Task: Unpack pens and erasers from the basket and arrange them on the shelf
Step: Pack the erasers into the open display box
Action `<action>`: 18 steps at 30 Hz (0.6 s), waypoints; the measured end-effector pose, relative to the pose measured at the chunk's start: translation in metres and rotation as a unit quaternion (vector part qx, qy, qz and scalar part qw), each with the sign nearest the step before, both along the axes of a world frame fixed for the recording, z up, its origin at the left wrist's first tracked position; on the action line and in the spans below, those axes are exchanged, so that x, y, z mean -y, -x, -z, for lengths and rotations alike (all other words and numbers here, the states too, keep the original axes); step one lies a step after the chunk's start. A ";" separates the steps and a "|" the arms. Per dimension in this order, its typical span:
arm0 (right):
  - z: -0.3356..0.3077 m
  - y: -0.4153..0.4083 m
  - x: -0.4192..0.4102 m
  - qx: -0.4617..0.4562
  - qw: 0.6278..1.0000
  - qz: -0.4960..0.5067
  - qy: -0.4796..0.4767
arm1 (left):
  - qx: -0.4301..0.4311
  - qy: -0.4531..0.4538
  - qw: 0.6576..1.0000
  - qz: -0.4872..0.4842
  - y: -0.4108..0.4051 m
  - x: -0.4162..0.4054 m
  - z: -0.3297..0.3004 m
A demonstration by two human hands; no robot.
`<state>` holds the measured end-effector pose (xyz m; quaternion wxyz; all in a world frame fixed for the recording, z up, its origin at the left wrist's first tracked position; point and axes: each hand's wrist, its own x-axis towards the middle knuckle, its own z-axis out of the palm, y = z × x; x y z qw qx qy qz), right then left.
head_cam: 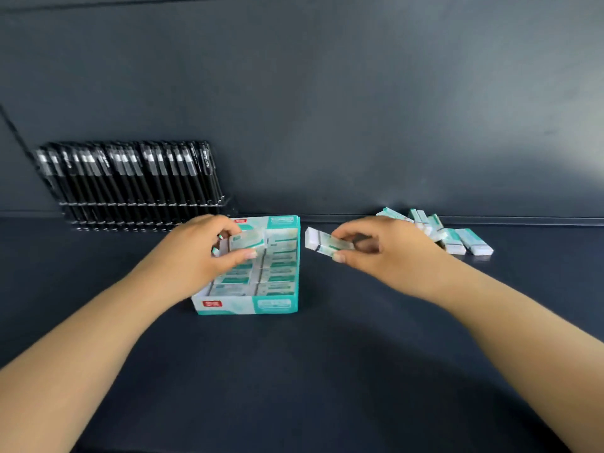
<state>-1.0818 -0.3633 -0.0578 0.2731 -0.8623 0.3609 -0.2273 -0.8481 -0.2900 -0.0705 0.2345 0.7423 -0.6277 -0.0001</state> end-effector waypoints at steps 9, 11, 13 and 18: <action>0.022 -0.066 -0.026 -0.003 0.999 0.018 -0.034 | -0.037 -0.061 0.993 0.098 -0.059 0.003 0.013; 0.023 -0.069 -0.030 -0.032 0.999 0.033 -0.002 | -0.001 -0.063 0.991 0.117 -0.063 0.009 0.016; 0.020 -0.068 -0.033 -0.046 0.998 0.037 0.011 | 0.001 -0.055 0.991 0.118 -0.067 0.014 0.019; 0.006 -0.077 -0.023 -0.078 0.997 0.020 -0.002 | -0.085 -0.011 0.994 0.060 -0.079 0.025 0.027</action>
